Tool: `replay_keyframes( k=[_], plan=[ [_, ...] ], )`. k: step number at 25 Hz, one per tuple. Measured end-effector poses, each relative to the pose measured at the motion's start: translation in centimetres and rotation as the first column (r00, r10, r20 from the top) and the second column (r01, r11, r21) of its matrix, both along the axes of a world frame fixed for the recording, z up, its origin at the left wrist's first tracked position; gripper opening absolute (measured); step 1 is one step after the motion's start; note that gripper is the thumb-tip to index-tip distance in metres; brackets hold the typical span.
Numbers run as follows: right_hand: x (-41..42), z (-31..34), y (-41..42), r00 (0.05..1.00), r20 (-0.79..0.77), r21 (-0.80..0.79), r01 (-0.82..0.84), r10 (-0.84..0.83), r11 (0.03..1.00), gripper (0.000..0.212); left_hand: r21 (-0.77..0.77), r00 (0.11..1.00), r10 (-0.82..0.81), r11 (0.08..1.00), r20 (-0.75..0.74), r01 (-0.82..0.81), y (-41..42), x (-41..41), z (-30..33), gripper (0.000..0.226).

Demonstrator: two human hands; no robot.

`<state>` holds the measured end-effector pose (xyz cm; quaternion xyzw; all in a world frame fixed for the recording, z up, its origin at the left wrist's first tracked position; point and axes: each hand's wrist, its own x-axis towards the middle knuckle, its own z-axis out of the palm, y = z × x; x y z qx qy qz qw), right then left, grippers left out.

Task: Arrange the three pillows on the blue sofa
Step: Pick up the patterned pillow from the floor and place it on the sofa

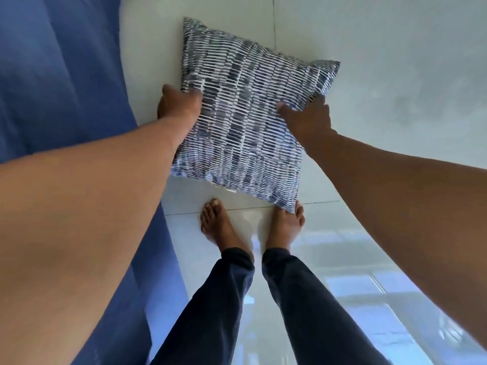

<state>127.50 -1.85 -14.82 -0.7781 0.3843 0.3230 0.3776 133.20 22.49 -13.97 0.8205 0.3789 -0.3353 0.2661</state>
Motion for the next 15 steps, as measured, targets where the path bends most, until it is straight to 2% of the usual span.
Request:
replay_keyframes(
  k=[1, 2, 4, 6, 7, 8, 11, 13, 15],
  plan=[
    [0.1, -1.1, -0.5, 0.975, -0.003, 0.108, 0.220, -0.221, 0.970, 0.092, -0.050, 0.996, 0.093, 0.994, -0.004, -0.093, 0.0, 0.0, -1.0, 0.065],
    [0.0, -1.5, -0.9, 0.918, -0.040, 0.215, 0.393, -0.394, 0.894, 0.083, -0.124, 0.981, 0.186, 0.974, -0.048, -0.191, -0.7, -0.2, -1.6, 0.061],
    [-0.2, -1.5, -1.2, 0.840, -0.125, 0.353, 0.535, -0.528, 0.768, 0.073, -0.217, 0.957, 0.259, 0.935, -0.127, -0.282, -3.4, -0.9, -1.8, 0.055],
    [-0.4, -0.6, -0.9, 0.837, -0.128, 0.356, 0.540, -0.533, 0.763, 0.061, -0.310, 0.965, 0.219, 0.916, -0.146, -0.255, -5.3, -2.4, -3.3, 0.057],
    [-0.5, 0.2, -0.7, 0.843, -0.100, 0.352, 0.527, -0.529, 0.773, 0.050, -0.330, 0.970, 0.183, 0.916, -0.157, -0.227, -5.4, -2.8, -2.7, 0.055],
    [-0.6, 1.5, -0.7, 0.842, -0.074, 0.356, 0.523, -0.535, 0.774, 0.044, -0.331, 0.958, 0.225, 0.904, -0.176, -0.272, -5.2, -3.0, -0.9, 0.049],
    [-0.4, 7.4, -1.7, 0.861, -0.014, 0.365, 0.477, -0.508, 0.799, 0.048, -0.368, 0.897, 0.404, 0.818, -0.182, -0.442, -2.9, -2.4, 8.0, 0.014],
    [0.3, 12.3, -2.4, 0.874, 0.038, 0.379, 0.436, -0.485, 0.816, 0.051, -0.436, 0.869, 0.447, 0.753, -0.212, -0.494, -1.2, -2.8, 13.0, 0.014],
    [0.8, 17.0, -2.8, 0.867, 0.080, 0.419, 0.419, -0.492, 0.805, 0.052, -0.479, 0.851, 0.464, 0.705, -0.247, -0.523, -1.7, -3.1, 17.2, 0.023]
  ],
)
